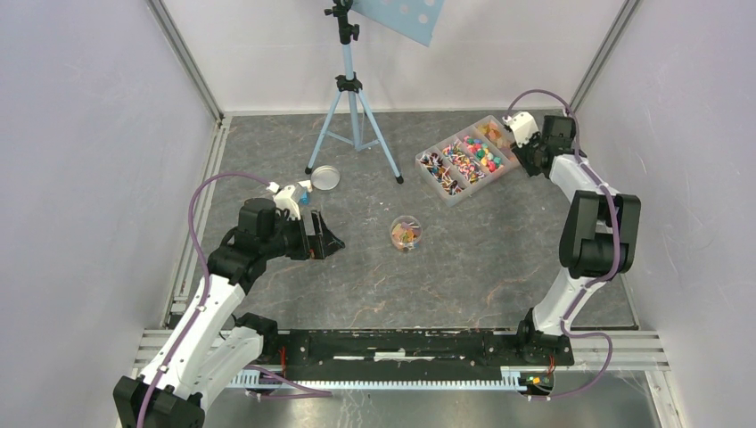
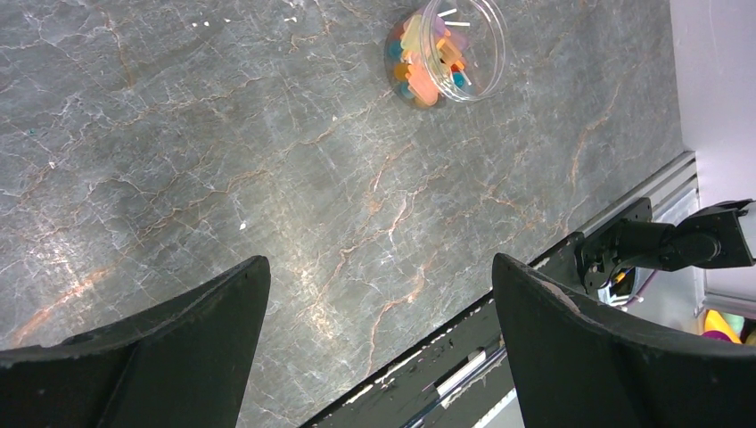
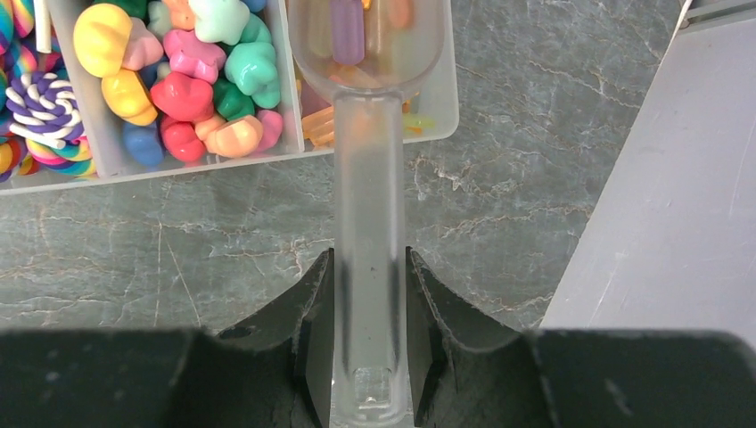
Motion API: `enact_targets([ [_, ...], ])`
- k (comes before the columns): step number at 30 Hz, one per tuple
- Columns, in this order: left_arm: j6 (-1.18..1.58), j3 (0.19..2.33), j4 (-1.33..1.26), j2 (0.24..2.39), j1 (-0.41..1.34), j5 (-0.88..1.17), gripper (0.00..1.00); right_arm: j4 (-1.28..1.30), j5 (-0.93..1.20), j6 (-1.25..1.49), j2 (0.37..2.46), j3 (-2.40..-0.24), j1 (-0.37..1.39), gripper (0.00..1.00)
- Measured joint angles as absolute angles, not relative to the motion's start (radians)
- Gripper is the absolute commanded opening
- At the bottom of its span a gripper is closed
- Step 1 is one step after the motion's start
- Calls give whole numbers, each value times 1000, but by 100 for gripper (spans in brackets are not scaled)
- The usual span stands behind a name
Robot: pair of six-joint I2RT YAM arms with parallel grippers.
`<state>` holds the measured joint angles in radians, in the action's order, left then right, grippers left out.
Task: Pack the candies
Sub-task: Scoop the fake candies from the storage box.
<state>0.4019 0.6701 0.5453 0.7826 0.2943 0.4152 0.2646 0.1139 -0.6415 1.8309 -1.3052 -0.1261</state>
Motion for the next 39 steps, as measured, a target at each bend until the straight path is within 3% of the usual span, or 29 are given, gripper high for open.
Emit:
enact_targets([
  [22,402,670,547,771,294,394,100,107,237,-515,1684,-1105,-192,0],
  [39,402,670,550,772,294,393,100,-22,439,-385,1455,-948,-188,0],
])
